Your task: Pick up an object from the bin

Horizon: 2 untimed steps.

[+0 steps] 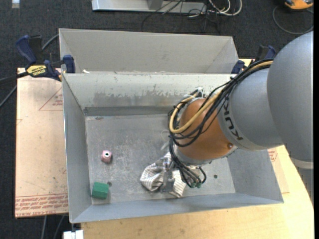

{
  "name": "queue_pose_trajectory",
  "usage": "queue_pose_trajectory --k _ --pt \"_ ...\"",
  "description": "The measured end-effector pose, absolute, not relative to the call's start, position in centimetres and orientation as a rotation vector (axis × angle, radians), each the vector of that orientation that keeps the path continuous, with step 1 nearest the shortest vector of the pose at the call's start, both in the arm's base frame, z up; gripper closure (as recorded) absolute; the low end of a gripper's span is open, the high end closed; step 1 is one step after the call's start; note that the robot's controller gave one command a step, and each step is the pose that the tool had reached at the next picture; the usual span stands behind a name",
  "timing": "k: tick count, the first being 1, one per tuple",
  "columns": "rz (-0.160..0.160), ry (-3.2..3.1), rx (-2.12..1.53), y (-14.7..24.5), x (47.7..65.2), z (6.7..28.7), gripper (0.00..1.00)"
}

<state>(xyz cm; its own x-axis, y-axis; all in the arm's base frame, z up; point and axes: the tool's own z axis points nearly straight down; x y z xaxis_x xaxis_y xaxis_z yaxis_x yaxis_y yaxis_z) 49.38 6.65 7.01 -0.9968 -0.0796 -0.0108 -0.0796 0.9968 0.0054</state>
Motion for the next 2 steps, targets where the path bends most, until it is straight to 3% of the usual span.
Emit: queue_pose_trajectory --k 1,2 --pt "0.009 3.129 -0.125 6.7 49.4 7.0 1.0" --pt "0.011 3.116 -0.143 7.4 50.0 29.5 1.0"
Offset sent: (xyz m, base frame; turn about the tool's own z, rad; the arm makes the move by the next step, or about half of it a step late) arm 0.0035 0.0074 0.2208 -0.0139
